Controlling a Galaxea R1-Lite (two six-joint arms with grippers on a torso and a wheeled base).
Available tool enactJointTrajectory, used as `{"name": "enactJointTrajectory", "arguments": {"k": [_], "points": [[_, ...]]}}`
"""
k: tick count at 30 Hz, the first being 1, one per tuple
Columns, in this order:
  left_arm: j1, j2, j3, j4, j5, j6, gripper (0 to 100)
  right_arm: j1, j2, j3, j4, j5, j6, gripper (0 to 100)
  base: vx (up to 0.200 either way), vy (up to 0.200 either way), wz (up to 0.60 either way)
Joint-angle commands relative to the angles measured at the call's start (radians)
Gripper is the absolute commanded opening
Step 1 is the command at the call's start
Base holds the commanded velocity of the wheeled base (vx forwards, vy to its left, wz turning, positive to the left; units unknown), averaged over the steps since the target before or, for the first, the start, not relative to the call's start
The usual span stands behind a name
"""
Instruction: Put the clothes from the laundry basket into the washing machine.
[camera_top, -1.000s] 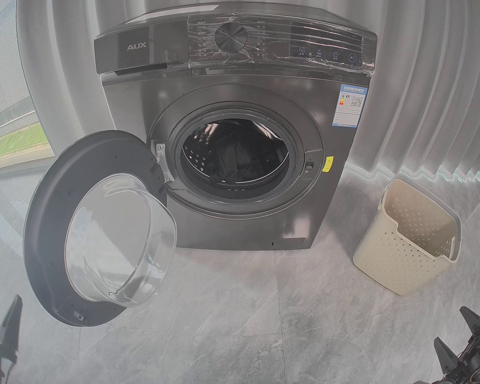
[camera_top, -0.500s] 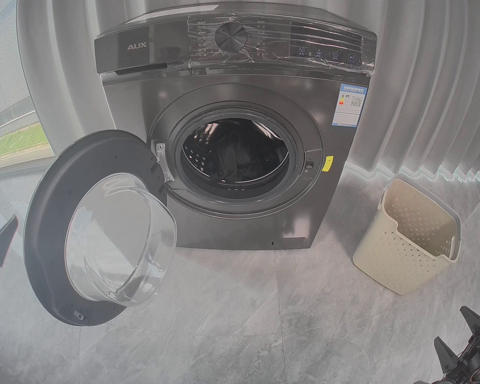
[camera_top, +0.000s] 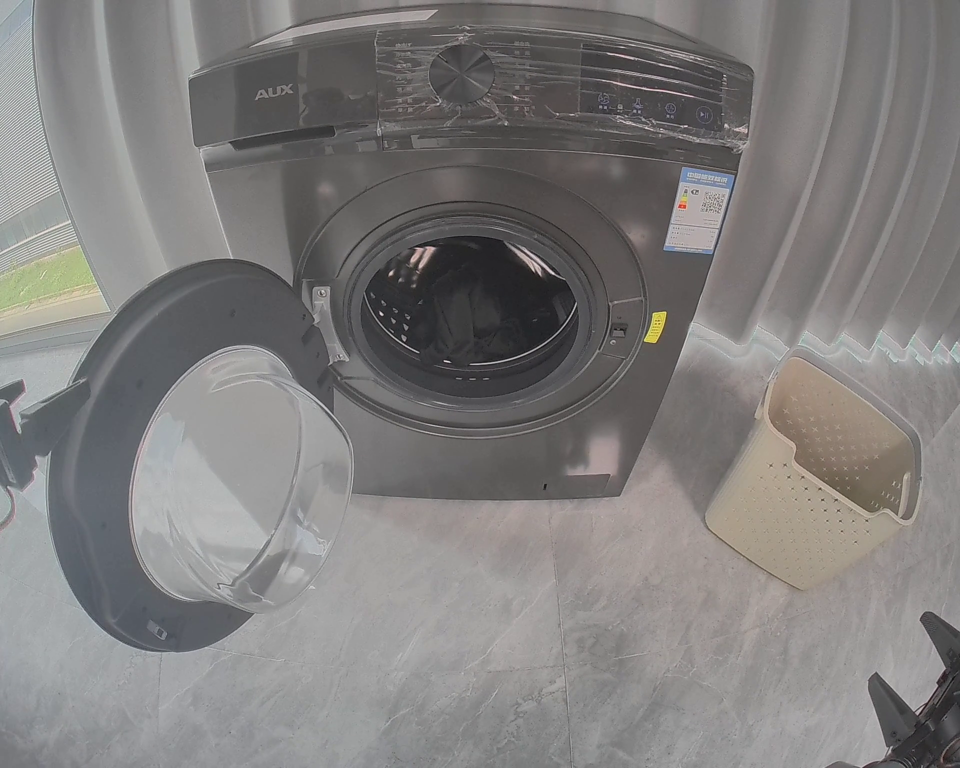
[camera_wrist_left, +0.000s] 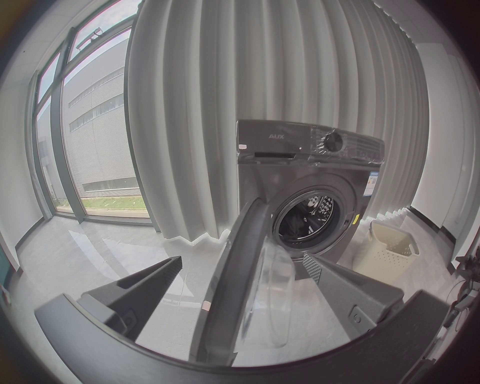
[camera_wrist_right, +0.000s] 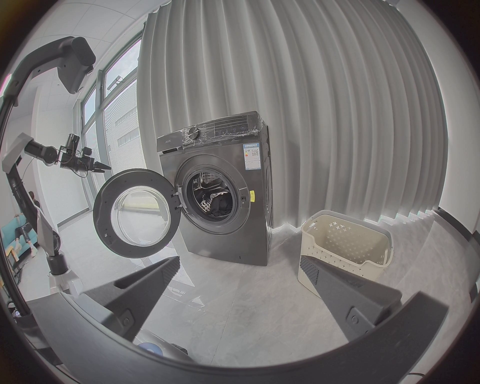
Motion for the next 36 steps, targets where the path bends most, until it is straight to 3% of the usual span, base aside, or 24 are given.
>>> {"name": "enactJointTrajectory", "arguments": {"k": [1, 4, 8, 12, 15, 17, 24, 26, 27, 28, 30, 32, 36], "points": [[0.099, 0.114, -0.014, -0.023, -0.057, 0.03, 100, 0.001, 0.003, 0.018, -0.001, 0.0, 0.0, 100, 0.0, 0.0, 0.0], [0.11, 0.131, -0.014, -0.032, -0.096, 0.036, 100, 0.001, 0.003, 0.018, -0.001, 0.0, 0.0, 100, 0.0, 0.0, 0.0], [0.102, 0.153, -0.011, -0.029, -0.228, 0.033, 100, 0.001, 0.003, 0.018, -0.001, 0.0, 0.0, 100, 0.0, 0.0, 0.0], [0.099, 0.168, -0.011, -0.03, -0.261, 0.035, 100, 0.001, 0.003, 0.018, -0.001, 0.0, 0.0, 100, 0.0, 0.0, 0.0], [0.093, 0.171, -0.012, -0.027, -0.332, 0.031, 100, 0.001, 0.003, 0.018, -0.002, -0.002, -0.002, 100, 0.0, 0.0, 0.0], [0.09, 0.183, -0.011, -0.03, -0.349, 0.035, 100, 0.001, 0.003, 0.018, -0.002, -0.002, -0.002, 100, 0.0, 0.0, 0.0], [-0.01, 0.179, -0.014, -0.029, -0.35, 0.018, 100, 0.001, 0.003, 0.018, -0.002, -0.002, -0.002, 100, 0.0, 0.0, 0.0], [-0.079, 0.171, -0.012, -0.032, -0.35, -0.021, 100, 0.001, 0.003, 0.018, -0.002, -0.002, -0.002, 100, 0.0, 0.0, 0.0], [-0.084, 0.17, -0.012, -0.032, -0.35, -0.025, 100, 0.001, 0.003, 0.018, -0.002, -0.002, -0.002, 100, 0.0, 0.0, 0.0], [-0.128, 0.154, -0.015, -0.036, -0.347, -0.067, 100, 0.001, 0.003, 0.018, -0.002, -0.003, -0.002, 100, 0.0, 0.0, 0.0], [-0.162, 0.141, -0.018, -0.055, -0.349, -0.107, 100, 0.001, 0.003, 0.018, -0.002, -0.002, -0.002, 100, 0.0, 0.0, 0.0], [-0.177, 0.133, -0.018, -0.076, -0.341, -0.13, 100, 0.001, 0.003, 0.018, -0.002, -0.002, -0.002, 100, 0.0, 0.0, 0.0], [-0.168, 0.133, -0.011, -0.089, -0.332, -0.122, 100, 0.001, 0.003, 0.018, -0.002, -0.002, -0.003, 100, 0.0, 0.0, 0.0]]}}
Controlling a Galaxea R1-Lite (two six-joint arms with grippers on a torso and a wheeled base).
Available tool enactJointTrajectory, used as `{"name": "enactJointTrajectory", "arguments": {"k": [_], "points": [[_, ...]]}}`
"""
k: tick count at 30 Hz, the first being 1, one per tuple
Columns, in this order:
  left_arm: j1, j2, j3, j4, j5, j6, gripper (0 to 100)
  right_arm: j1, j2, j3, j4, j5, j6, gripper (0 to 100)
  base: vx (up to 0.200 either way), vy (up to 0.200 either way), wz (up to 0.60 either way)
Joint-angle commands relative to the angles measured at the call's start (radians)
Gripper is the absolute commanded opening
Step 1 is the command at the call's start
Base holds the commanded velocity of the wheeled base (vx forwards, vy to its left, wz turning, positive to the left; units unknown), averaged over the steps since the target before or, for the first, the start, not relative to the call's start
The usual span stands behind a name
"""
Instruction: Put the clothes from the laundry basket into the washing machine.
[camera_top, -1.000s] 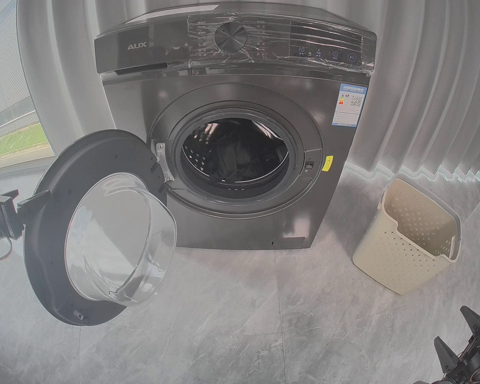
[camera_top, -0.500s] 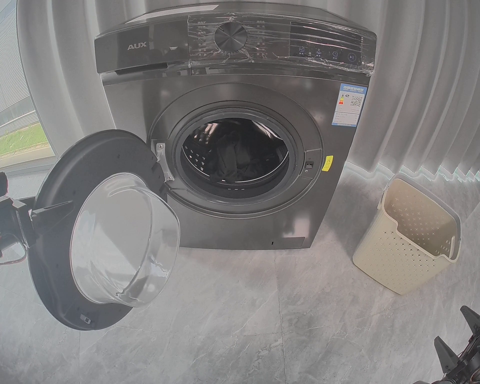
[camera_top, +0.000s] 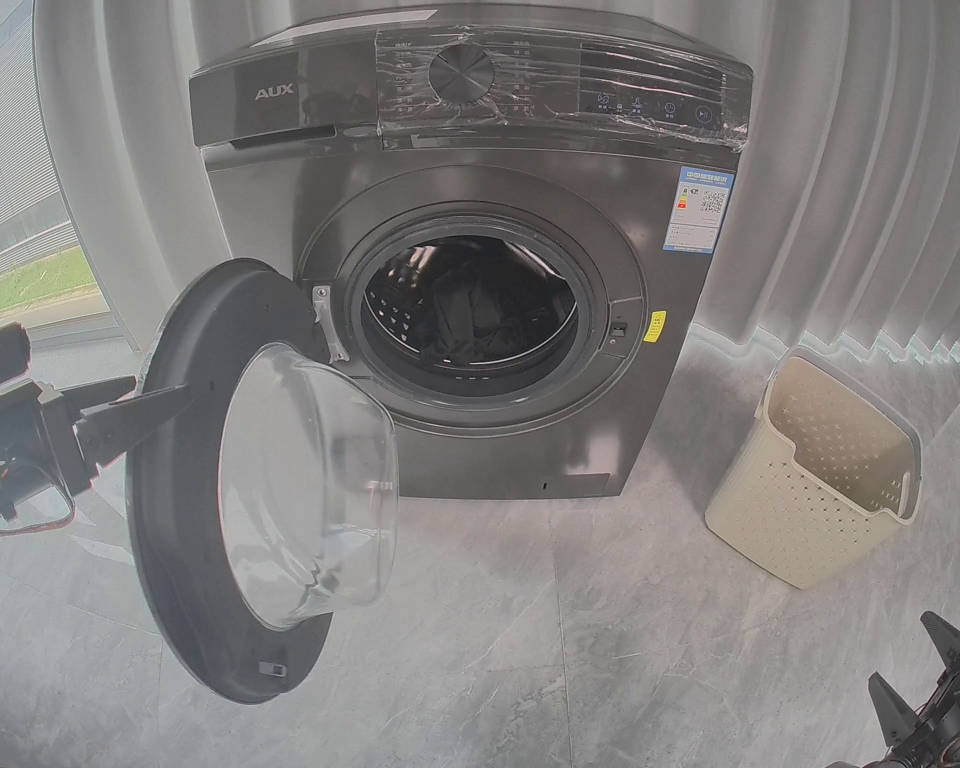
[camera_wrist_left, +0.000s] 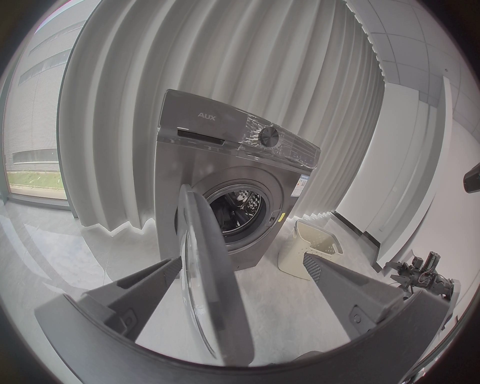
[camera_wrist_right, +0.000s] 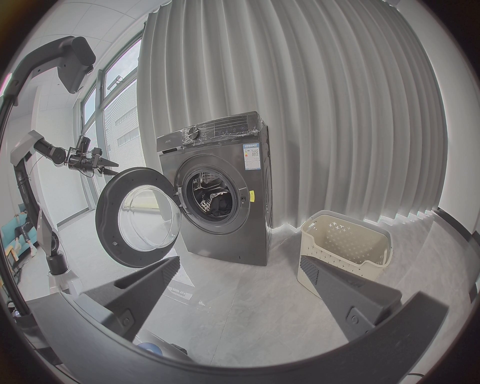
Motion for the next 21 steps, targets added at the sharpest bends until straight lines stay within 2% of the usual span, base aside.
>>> {"name": "enactJointTrajectory", "arguments": {"k": [1, 8, 11, 16, 17, 18, 21], "points": [[-0.008, -0.022, 0.006, -0.001, 0.002, 0.0, 100, 0.001, 0.002, 0.018, 0.0, 0.001, 0.0, 100, 0.0, 0.0, 0.0], [-0.01, -0.019, 0.064, -0.005, 0.025, 0.026, 100, 0.001, 0.002, 0.018, 0.0, 0.001, 0.0, 100, 0.0, 0.0, 0.0], [-0.022, -0.017, 0.083, -0.005, 0.022, 0.026, 100, 0.001, 0.002, 0.018, 0.0, 0.001, 0.0, 100, 0.0, 0.0, 0.0], [-0.143, 0.001, 0.08, -0.006, 0.011, 0.012, 100, 0.001, 0.002, 0.018, 0.0, 0.001, 0.0, 100, 0.0, 0.0, 0.0], [-0.143, 0.001, 0.08, -0.006, 0.011, 0.012, 100, 0.001, 0.002, 0.018, 0.0, 0.001, 0.0, 100, 0.0, 0.0, 0.0], [-0.197, 0.015, 0.074, -0.014, 0.013, 0.007, 100, 0.001, 0.002, 0.018, 0.0, 0.001, 0.0, 100, 0.0, 0.0, 0.0], [-0.279, 0.044, 0.067, -0.041, 0.013, -0.017, 100, 0.001, 0.002, 0.018, 0.0, 0.001, 0.0, 100, 0.0, 0.0, 0.0]]}}
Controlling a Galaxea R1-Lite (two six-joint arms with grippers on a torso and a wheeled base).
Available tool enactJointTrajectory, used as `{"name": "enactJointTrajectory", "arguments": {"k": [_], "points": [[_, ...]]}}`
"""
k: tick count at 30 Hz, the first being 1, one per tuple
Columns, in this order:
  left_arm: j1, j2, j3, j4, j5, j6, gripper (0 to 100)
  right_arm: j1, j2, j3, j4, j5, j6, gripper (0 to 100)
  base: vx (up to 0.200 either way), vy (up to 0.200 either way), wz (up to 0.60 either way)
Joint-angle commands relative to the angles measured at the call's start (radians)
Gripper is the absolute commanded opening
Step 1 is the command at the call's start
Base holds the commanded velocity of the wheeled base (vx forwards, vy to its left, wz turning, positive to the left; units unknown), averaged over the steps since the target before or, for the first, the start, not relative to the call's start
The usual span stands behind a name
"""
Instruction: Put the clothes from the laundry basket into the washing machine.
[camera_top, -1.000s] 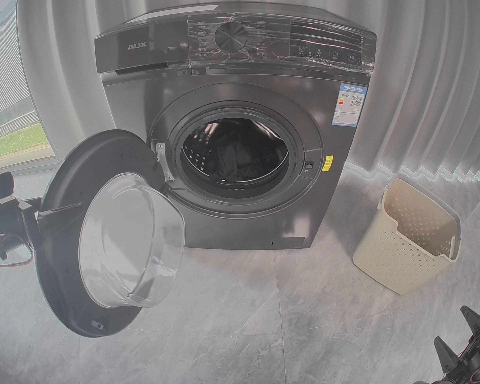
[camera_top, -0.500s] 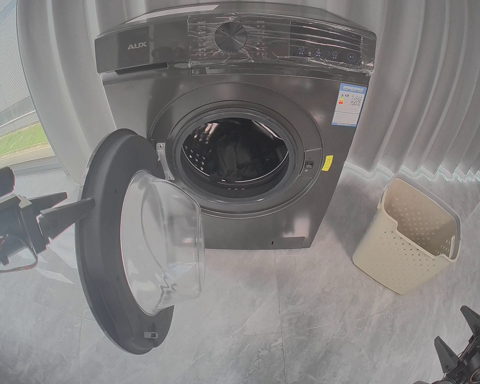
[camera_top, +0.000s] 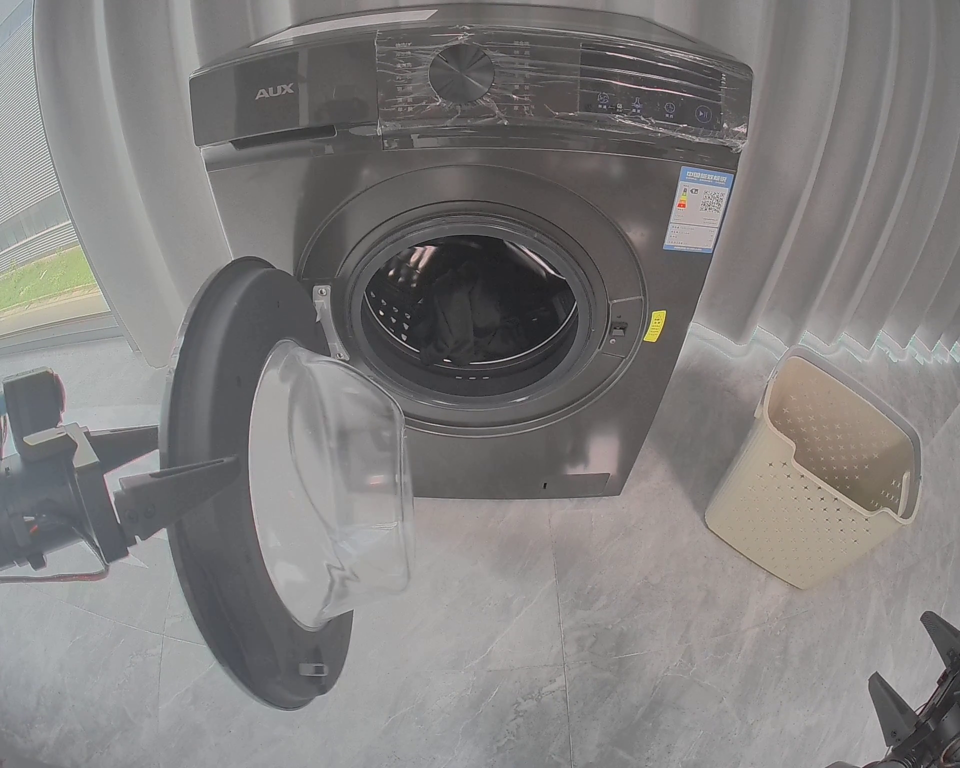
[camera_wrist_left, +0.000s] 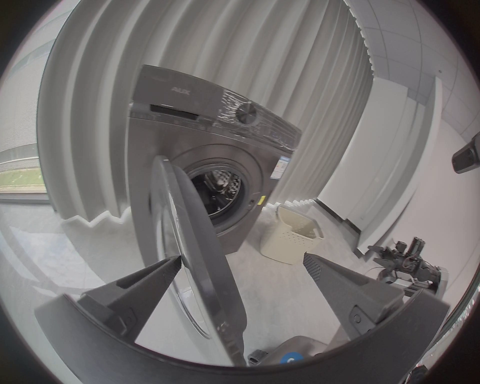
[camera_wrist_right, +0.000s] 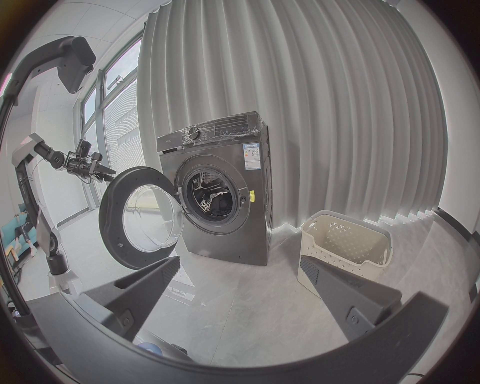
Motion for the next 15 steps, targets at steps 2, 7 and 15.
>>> {"name": "enactJointTrajectory", "arguments": {"k": [2, 7, 15], "points": [[-0.164, 0.07, -0.021, -0.069, -0.001, -0.062, 100, 0.001, 0.002, 0.018, -0.001, 0.0, 0.0, 100, 0.0, 0.0, 0.0], [-0.181, 0.118, -0.02, -0.205, 0.005, -0.142, 100, 0.001, 0.002, 0.018, -0.001, 0.0, 0.0, 100, 0.0, 0.0, 0.0], [-0.179, 0.127, -0.003, -0.232, 0.066, -0.139, 100, 0.001, 0.002, 0.018, -0.001, 0.0, 0.0, 100, 0.0, 0.0, 0.0]]}}
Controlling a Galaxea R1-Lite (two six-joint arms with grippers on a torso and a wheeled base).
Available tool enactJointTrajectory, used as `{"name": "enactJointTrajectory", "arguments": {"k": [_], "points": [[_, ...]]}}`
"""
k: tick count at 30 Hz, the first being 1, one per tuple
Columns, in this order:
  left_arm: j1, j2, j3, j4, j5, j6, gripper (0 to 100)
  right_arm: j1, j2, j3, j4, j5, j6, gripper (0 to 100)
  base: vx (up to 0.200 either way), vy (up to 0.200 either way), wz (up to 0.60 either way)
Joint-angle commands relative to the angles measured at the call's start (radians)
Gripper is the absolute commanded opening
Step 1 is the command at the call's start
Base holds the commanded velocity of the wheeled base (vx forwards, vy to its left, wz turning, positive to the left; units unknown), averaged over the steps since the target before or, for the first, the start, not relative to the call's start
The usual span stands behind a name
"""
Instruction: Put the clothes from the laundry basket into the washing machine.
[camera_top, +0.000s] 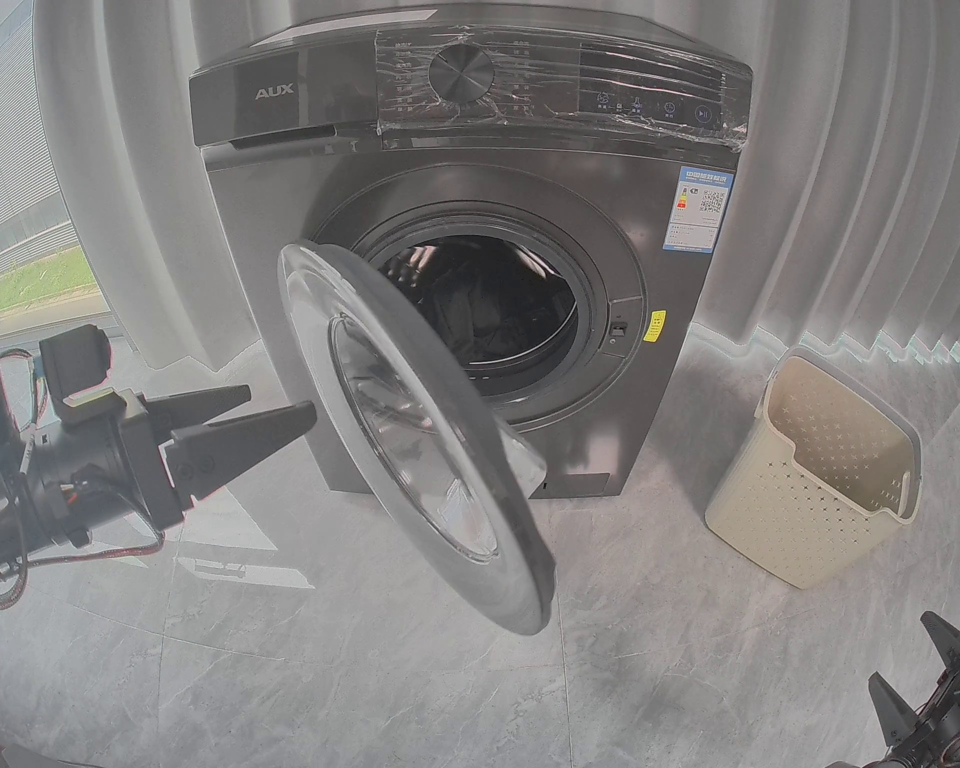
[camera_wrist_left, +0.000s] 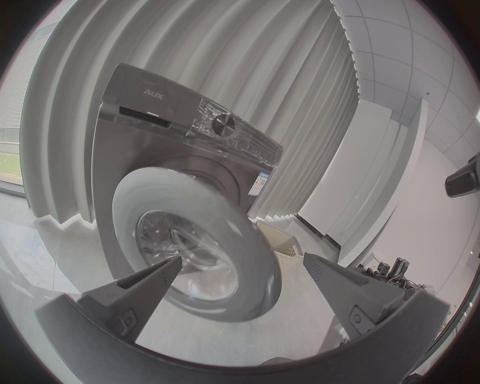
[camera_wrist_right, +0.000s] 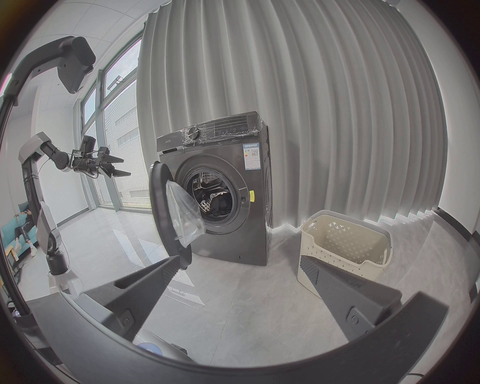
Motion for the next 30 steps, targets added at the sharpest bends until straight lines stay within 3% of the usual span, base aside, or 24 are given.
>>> {"name": "enactJointTrajectory", "arguments": {"k": [1, 4, 9, 15, 24, 30], "points": [[-0.007, 0.022, 0.013, 0.001, 0.021, 0.006, 100, 0.001, 0.002, 0.018, -0.001, 0.0, 0.0, 100, 0.0, 0.0, 0.0], [-0.017, 0.056, 0.004, 0.0, 0.058, 0.028, 100, 0.001, 0.002, 0.018, -0.001, 0.0, 0.0, 100, 0.0, 0.0, 0.0], [-0.02, 0.105, -0.007, -0.019, 0.127, 0.034, 100, 0.001, 0.002, 0.018, -0.001, 0.0, 0.0, 100, 0.0, 0.0, 0.0], [-0.02, 0.107, 0.023, -0.092, 0.149, 0.034, 100, 0.001, 0.002, 0.018, 0.001, 0.002, 0.002, 100, 0.0, 0.0, 0.0], [-0.01, -0.194, 0.237, -0.092, 0.273, 0.037, 100, 0.002, 0.002, 0.018, 0.001, 0.003, 0.005, 100, 0.0, 0.0, 0.0], [0.022, -0.458, 0.343, -0.017, 0.345, 0.094, 100, 0.001, 0.002, 0.018, 0.001, 0.008, 0.002, 100, 0.0, 0.0, 0.0]]}}
